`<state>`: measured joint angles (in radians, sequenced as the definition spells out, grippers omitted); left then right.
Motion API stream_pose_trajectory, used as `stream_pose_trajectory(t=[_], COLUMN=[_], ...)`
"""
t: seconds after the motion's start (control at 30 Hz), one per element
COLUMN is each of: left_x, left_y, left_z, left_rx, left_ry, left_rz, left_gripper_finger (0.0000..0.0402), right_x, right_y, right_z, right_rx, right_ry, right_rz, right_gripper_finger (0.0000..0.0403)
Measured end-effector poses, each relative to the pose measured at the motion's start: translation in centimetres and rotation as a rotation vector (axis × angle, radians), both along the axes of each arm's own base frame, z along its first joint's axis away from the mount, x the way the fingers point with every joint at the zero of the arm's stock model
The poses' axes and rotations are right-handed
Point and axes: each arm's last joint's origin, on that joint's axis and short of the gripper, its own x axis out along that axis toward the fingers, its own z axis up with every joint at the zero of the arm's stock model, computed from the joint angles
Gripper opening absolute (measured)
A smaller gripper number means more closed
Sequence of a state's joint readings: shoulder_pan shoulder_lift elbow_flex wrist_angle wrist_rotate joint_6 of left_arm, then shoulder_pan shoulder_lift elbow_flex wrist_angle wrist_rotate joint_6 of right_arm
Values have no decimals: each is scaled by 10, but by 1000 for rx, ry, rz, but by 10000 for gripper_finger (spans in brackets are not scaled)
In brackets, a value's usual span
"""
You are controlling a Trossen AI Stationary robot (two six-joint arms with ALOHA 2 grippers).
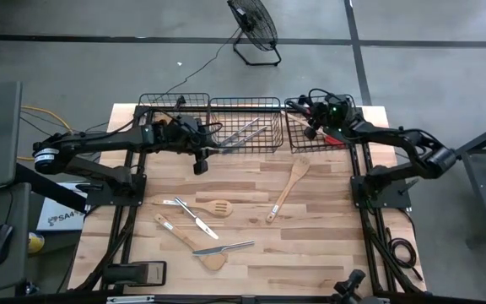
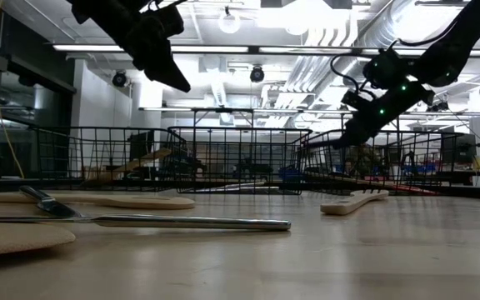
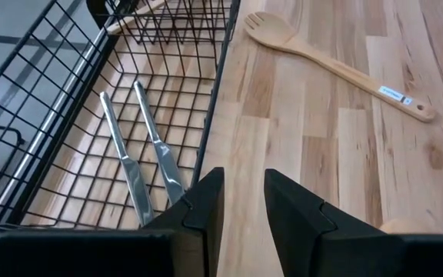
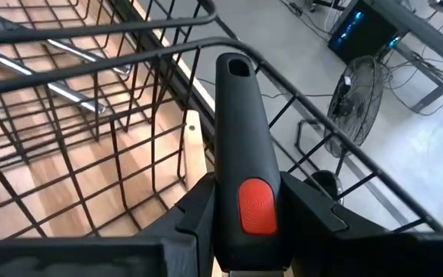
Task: Pick & Place Kitchen Items
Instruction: Put the black spatula into the right mesh basket, then put the silver table knife into the middle mesh basket
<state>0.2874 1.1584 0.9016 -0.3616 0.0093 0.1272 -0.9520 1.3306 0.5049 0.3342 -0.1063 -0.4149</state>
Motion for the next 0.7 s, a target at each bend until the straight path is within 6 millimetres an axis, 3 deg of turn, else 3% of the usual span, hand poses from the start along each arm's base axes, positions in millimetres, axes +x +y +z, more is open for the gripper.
stream_pose_trajectory(t=[0.37,0.57,0.7], left_x=[0,0,0], left_y=[0,0,0], left_z=[0,0,0], left_rx=[1,0,-2], left_ry=[-1,0,5], left_rz=[0,1,1], left_gripper_finger=[90,90,90], right_x=[-2,-1,-1], right_y=[-2,-3,-2], right_z=[0,2,2], right_rx=[-23,-33,-30], right_ry=[32,12,7], right_rz=[-73,-104,-102], right_gripper_finger=[108,179,191])
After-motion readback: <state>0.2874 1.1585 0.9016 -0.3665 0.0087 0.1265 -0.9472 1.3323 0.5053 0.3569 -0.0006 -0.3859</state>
